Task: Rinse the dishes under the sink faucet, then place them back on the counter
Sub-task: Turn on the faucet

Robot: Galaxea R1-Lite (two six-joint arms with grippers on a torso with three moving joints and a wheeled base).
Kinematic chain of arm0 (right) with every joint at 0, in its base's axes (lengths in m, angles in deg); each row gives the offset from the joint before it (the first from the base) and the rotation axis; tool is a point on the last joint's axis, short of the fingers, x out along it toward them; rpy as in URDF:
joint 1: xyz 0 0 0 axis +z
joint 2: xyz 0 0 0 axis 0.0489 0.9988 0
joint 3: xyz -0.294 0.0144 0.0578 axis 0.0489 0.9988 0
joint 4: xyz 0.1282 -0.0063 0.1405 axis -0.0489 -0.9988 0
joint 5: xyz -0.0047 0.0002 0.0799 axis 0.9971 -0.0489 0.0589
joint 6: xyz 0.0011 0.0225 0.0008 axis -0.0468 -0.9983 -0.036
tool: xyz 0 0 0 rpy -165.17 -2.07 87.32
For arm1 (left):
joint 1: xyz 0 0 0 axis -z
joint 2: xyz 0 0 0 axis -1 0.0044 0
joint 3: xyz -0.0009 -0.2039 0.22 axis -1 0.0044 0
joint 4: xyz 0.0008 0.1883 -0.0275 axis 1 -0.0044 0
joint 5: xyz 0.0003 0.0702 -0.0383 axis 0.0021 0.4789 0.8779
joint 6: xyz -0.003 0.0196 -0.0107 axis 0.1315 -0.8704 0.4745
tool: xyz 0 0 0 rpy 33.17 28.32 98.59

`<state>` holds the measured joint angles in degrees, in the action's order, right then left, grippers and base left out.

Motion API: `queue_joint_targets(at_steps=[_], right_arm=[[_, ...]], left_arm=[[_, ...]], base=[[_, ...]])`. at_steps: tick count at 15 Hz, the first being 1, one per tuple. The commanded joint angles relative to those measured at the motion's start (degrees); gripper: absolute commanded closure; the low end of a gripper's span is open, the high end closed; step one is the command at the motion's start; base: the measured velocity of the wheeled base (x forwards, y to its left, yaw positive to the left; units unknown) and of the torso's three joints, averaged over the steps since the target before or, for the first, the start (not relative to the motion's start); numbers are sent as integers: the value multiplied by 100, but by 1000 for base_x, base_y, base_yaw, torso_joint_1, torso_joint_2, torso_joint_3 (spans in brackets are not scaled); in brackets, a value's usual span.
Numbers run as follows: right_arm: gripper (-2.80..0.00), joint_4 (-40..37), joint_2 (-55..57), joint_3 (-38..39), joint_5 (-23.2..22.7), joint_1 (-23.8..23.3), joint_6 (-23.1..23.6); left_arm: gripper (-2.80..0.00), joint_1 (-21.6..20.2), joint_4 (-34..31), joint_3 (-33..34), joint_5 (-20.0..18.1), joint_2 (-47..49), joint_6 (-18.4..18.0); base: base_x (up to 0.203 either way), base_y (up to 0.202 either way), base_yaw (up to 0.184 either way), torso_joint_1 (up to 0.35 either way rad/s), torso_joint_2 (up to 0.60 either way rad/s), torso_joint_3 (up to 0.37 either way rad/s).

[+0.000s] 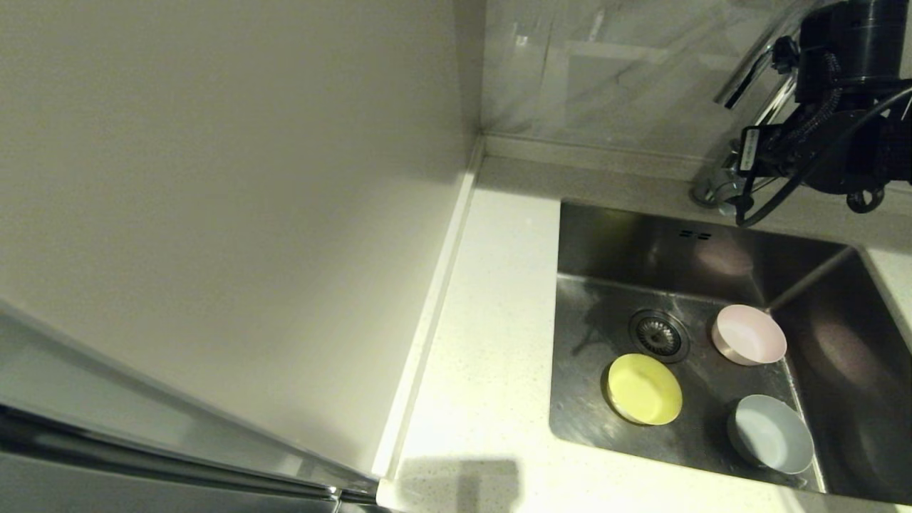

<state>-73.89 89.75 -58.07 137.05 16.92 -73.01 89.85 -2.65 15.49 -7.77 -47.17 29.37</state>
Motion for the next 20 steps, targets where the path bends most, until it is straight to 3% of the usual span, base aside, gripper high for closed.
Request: queue_joint_targets(at_steps=[1, 4, 6, 8, 12, 16, 17, 20], right_arm=[[0, -9, -231, 186, -29, -327, -165], [0, -63, -626, 599, -568, -1006, -811], [0, -171, -840, 990, -1310, -1621, -1381], [0, -565, -855, 1089, -2705, -2201, -2217], [0, -1552, -320, 746, -6385, -3651, -3893], [0, -1403, 111, 703, -8938, -4828, -4420], [0, -998, 194, 688, -9391, -5022, -4740], [0, 531, 356, 725, -9629, -5123, -5542]], left_arm=[[0, -1, 2, 18, 0, 0, 2], [0, -1, 2, 18, 0, 0, 2], [0, -1, 2, 18, 0, 0, 2], [0, -1, 2, 18, 0, 0, 2], [0, -1, 2, 18, 0, 0, 2], [0, -1, 2, 18, 0, 0, 2], [0, -1, 2, 18, 0, 0, 2], [0, -1, 2, 18, 0, 0, 2]], base=[[0, 0, 0, 0, 0, 0], [0, 0, 0, 0, 0, 0], [0, 0, 0, 0, 0, 0], [0, 0, 0, 0, 0, 0], [0, 0, 0, 0, 0, 0], [0, 0, 0, 0, 0, 0], [0, 0, 0, 0, 0, 0], [0, 0, 0, 0, 0, 0]])
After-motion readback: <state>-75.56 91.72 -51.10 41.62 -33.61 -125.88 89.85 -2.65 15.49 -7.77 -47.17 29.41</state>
